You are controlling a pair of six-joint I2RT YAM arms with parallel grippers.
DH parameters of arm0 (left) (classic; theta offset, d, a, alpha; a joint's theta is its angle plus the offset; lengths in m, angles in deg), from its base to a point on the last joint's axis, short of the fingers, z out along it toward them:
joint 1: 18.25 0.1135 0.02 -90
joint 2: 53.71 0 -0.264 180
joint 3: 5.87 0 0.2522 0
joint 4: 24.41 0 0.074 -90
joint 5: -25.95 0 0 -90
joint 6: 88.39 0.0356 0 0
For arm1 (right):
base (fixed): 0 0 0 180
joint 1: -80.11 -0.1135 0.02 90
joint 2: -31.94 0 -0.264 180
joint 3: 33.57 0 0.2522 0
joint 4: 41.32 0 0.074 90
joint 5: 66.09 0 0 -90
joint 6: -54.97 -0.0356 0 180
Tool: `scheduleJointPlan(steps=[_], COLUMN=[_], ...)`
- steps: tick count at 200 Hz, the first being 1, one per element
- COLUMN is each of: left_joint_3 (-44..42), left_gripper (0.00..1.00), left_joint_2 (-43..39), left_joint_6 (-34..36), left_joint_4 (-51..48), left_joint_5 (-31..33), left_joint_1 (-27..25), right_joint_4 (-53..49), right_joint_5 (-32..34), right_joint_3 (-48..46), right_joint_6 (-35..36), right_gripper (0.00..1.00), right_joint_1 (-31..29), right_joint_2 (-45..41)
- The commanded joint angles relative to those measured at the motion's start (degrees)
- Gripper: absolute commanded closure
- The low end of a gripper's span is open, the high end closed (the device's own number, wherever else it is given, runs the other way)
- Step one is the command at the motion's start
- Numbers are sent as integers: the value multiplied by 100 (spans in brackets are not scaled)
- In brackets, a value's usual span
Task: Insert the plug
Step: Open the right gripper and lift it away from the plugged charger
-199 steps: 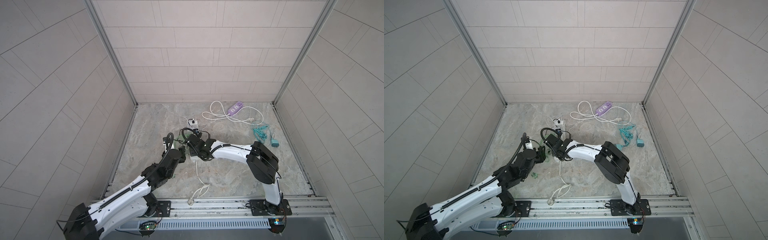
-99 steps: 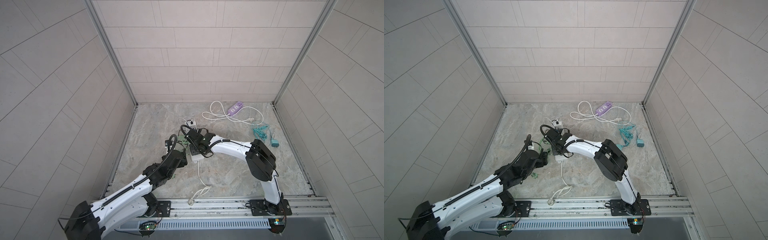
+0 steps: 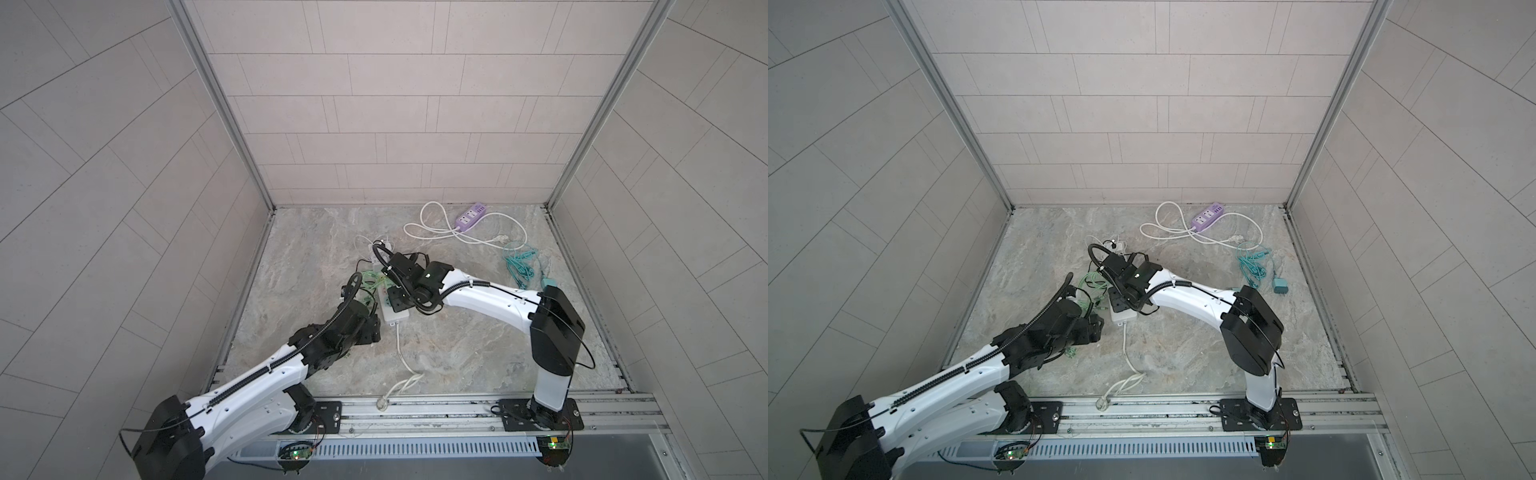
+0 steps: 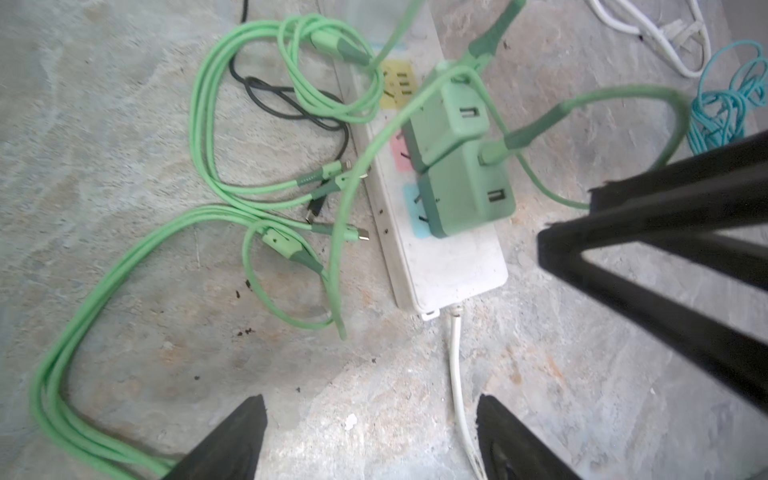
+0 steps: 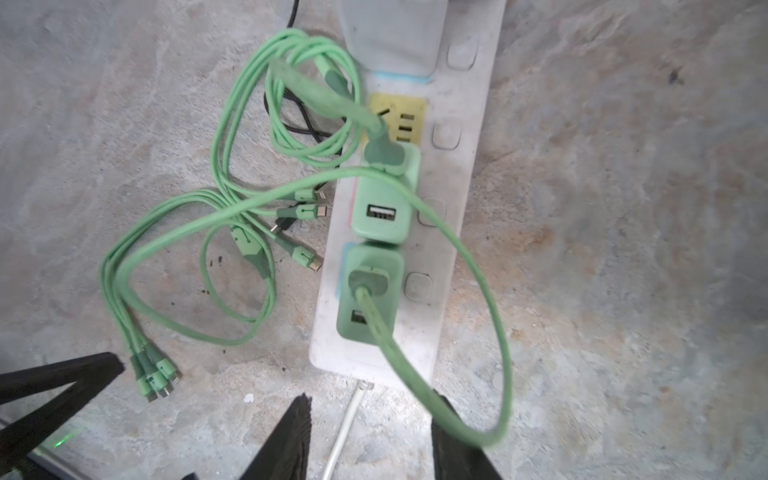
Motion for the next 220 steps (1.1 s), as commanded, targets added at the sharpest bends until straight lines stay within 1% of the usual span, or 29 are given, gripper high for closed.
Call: scheduleJointPlan(steps=[1, 28, 42, 61, 70, 82, 112, 130, 148, 165, 180, 196, 207, 220], left_joint_3=[38, 75, 165, 271, 304, 356, 342, 505, 746, 1039, 1193, 1201, 1212, 1076], left_gripper=[15, 15, 15, 15, 15, 14, 14, 14, 14, 14, 15, 15, 15, 21], left_joint_2=[-94, -8, 217, 628, 832, 1056, 1656, 2128, 2703, 3238, 3620, 3910, 4051, 4127], left_joint_6=[277, 408, 328, 304, 162, 113, 121, 140, 181, 250, 285, 272, 258, 191], left_joint_4=[-351, -458, -455, -266, -149, 30, 882, 1140, 1233, 1173, 1202, 1332, 1358, 1689], left_joint_5=[-464, -562, -350, -163, -34, 100, 18, -6, -37, -257, -462, -609, -777, -1004], left_joint_1=[-169, -505, -626, -639, -631, -622, -616, -602, -563, -398, -139, 141, 466, 865], right_joint_4=[-71, 63, 137, 220, 237, 240, 275, 350, 382, 279, 80, -52, -84, -87], right_joint_5=[27, 84, 127, 214, 267, 291, 334, 492, 361, 191, 110, 30, 21, -1], right_joint_3=[-353, -929, -1264, -1750, -1988, -2353, -3391, -3993, -4461, -4708, -4774, -4777, -4776, -4768], right_joint_6=[-28, -125, -201, -308, -345, -426, -563, -575, -498, -416, -329, -239, -207, -162], right_gripper=[54, 54, 54, 54, 54, 54, 54, 54, 54, 54, 54, 54, 54, 54], right_joint_1=[37, 81, 118, 203, 269, 446, 952, 1264, 1647, 1948, 2136, 2255, 2303, 2353], right_joint_2=[-418, -918, -1220, -1695, -1932, -2271, -3375, -4130, -4862, -5410, -5649, -5695, -5693, -5685])
